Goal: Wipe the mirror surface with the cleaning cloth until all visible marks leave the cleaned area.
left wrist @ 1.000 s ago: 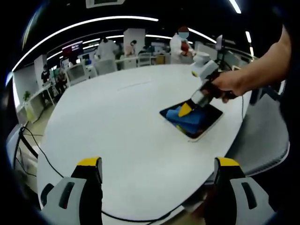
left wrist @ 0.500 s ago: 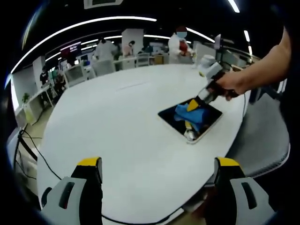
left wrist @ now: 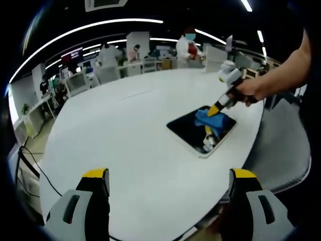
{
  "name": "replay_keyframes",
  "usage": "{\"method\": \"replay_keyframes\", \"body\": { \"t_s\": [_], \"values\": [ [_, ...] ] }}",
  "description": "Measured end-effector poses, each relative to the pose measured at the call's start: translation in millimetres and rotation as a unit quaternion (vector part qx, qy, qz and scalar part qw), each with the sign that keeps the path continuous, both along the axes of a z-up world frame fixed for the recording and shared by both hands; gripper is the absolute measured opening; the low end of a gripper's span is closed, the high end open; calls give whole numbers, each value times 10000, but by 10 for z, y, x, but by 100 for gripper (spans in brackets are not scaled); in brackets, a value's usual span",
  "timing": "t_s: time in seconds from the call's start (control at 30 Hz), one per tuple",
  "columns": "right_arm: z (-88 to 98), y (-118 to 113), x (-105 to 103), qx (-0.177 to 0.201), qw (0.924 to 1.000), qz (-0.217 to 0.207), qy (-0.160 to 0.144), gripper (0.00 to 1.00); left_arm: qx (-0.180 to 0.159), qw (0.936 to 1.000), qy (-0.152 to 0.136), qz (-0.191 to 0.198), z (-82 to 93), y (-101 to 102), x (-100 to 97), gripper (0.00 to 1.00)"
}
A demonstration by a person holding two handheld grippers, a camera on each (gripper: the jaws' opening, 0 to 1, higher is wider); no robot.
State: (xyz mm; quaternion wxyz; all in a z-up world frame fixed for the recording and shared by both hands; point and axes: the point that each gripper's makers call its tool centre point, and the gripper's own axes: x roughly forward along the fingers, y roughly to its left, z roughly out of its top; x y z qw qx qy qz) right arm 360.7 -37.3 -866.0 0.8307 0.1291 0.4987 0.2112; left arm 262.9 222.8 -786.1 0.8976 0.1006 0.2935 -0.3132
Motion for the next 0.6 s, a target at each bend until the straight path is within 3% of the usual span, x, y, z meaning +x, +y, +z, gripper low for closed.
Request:
{"method": "replay_keyframes", "body": {
  "t_s": [0.6],
  "values": [
    [0,-310,15,-154,9999,-32,-63,1,-115,9998,73,147,-33,-30,-33,99]
  ]
}}
